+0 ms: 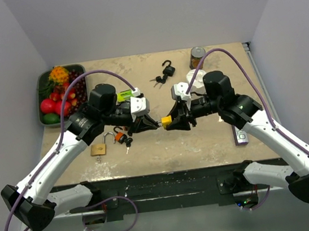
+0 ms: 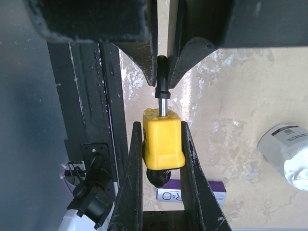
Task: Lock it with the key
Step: Lock the lock.
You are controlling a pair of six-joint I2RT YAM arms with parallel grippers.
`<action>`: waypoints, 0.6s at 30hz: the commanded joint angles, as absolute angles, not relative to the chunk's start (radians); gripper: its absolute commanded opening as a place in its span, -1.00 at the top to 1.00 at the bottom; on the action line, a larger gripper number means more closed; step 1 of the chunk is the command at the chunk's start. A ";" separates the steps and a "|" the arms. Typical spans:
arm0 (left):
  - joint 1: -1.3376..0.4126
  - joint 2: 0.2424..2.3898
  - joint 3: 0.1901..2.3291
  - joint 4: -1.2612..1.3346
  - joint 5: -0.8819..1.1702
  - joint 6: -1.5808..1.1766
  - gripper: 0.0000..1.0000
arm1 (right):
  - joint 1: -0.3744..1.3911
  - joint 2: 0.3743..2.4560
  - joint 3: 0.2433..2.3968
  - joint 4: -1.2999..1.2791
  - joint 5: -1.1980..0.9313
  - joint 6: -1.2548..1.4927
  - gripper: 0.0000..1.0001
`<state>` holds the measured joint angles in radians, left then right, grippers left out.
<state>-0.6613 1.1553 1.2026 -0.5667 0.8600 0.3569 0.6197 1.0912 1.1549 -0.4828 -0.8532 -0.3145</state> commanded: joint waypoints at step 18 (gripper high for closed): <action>-0.672 1.183 1.200 -0.304 1.009 0.082 1.00 | 0.687 1.086 1.132 -0.288 -0.859 -0.315 1.00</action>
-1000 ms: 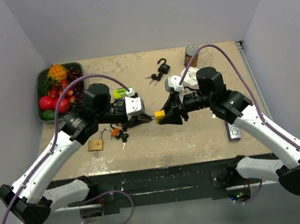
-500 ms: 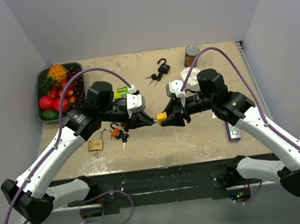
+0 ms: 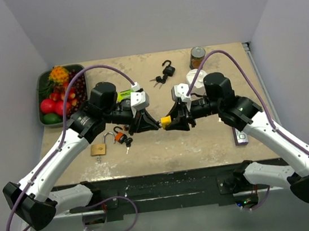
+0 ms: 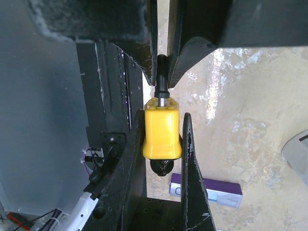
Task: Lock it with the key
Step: Lock the lock.
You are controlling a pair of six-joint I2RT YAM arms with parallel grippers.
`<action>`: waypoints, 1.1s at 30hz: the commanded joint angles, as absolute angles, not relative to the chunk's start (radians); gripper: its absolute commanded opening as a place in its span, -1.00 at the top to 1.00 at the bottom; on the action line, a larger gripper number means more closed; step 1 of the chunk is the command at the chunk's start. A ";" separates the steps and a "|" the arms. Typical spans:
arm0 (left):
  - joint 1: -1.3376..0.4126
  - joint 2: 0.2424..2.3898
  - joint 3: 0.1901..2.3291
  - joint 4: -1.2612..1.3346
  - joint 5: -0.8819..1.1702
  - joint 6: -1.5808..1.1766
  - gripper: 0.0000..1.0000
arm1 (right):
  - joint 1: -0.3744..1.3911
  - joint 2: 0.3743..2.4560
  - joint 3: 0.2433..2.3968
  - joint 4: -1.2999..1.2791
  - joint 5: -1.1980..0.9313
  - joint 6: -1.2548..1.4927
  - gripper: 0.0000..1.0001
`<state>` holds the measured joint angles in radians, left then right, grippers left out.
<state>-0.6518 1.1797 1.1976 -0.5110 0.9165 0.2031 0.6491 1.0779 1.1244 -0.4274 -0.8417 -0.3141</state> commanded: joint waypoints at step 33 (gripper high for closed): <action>-0.482 1.072 1.065 -0.444 1.037 0.323 1.00 | 0.735 1.138 1.270 -0.532 -0.736 -0.322 -0.34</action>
